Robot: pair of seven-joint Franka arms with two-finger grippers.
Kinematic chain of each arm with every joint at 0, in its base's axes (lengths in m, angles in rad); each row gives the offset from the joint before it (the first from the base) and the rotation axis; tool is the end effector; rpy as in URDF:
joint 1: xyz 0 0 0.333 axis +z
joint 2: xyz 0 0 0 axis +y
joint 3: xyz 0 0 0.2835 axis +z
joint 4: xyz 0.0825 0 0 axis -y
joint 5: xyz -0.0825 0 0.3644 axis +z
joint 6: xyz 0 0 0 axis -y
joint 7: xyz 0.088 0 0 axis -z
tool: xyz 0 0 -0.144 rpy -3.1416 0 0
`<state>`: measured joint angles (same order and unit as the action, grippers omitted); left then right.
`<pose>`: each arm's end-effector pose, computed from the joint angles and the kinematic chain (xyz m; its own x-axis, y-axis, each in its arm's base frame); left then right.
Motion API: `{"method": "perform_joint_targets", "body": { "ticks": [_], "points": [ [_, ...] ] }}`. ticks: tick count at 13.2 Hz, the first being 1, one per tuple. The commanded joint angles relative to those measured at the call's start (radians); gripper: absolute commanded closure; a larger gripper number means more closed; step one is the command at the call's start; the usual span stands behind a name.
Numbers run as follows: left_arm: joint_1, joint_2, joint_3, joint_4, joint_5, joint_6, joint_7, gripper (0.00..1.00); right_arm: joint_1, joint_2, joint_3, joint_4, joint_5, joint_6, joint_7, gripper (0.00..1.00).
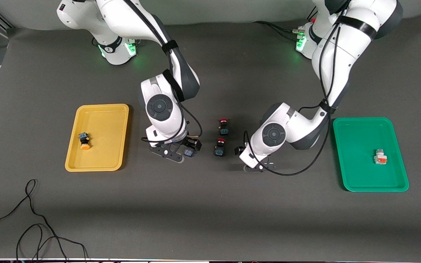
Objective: Place green and yellow buttons in trays
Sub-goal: 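Grasp the blue button with the right gripper while the left grasps a white block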
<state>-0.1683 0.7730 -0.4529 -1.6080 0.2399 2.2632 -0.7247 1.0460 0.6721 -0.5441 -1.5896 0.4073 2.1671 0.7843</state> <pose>0.5488 -0.3509 0.1577 0.9929 0.0492 -0.1087 0.0581 -0.9951 0.0806 0.5470 0.3713 0.2327 0.9164 -0.4002 0.0050 -0.4000 -0.9163 -0.0192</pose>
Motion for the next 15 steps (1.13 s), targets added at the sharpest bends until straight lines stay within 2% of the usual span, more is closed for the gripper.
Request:
{"method": "perform_joint_targets", "body": {
  "ticks": [1, 3, 6, 8, 9, 10, 11, 12, 13, 14, 15],
  "points": [
    [-0.019, -0.027, 0.008, -0.039, 0.038, 0.006, 0.013, 0.01, 0.0, 0.053, 0.038, -0.055, 0.015, 0.13, 0.009, 0.0],
    [-0.019, -0.024, 0.01, -0.053, 0.048, 0.009, 0.014, 0.06, 0.0, 0.095, 0.039, -0.055, 0.015, 0.175, 0.004, 0.0],
    [-0.019, -0.02, 0.01, -0.053, 0.048, 0.004, 0.002, 0.04, 0.0, 0.132, 0.044, -0.087, 0.015, 0.262, 0.003, 0.0],
    [-0.019, -0.018, 0.01, -0.053, 0.048, 0.006, 0.001, 0.04, -0.003, 0.132, 0.07, -0.099, 0.016, 0.29, 0.004, 0.01],
    [-0.019, -0.018, 0.01, -0.053, 0.048, 0.006, 0.001, 0.05, -0.003, 0.132, 0.07, -0.099, 0.016, 0.289, 0.003, 0.13],
    [-0.019, -0.018, 0.01, -0.053, 0.048, 0.006, 0.002, 0.2, -0.003, 0.132, 0.07, -0.099, 0.016, 0.289, 0.003, 0.4],
    [-0.019, -0.017, 0.01, -0.053, 0.048, 0.006, 0.002, 0.48, -0.003, 0.13, 0.07, -0.099, 0.016, 0.289, 0.001, 0.6],
    [-0.019, -0.012, 0.01, -0.052, 0.048, 0.006, 0.001, 0.84, -0.004, 0.13, 0.07, -0.098, 0.016, 0.289, 0.001, 0.73],
    [-0.017, -0.012, 0.01, -0.05, 0.047, 0.001, 0.001, 0.94, -0.006, 0.127, 0.07, -0.098, 0.016, 0.284, -0.002, 0.8],
    [-0.017, -0.012, 0.01, -0.05, 0.047, -0.002, -0.001, 1.0, -0.011, 0.121, 0.07, -0.098, 0.015, 0.28, -0.007, 0.83],
    [-0.017, -0.014, 0.01, -0.05, 0.047, -0.002, -0.004, 1.0, -0.017, 0.115, 0.07, -0.098, 0.013, 0.278, -0.019, 0.85]
  ]
}}
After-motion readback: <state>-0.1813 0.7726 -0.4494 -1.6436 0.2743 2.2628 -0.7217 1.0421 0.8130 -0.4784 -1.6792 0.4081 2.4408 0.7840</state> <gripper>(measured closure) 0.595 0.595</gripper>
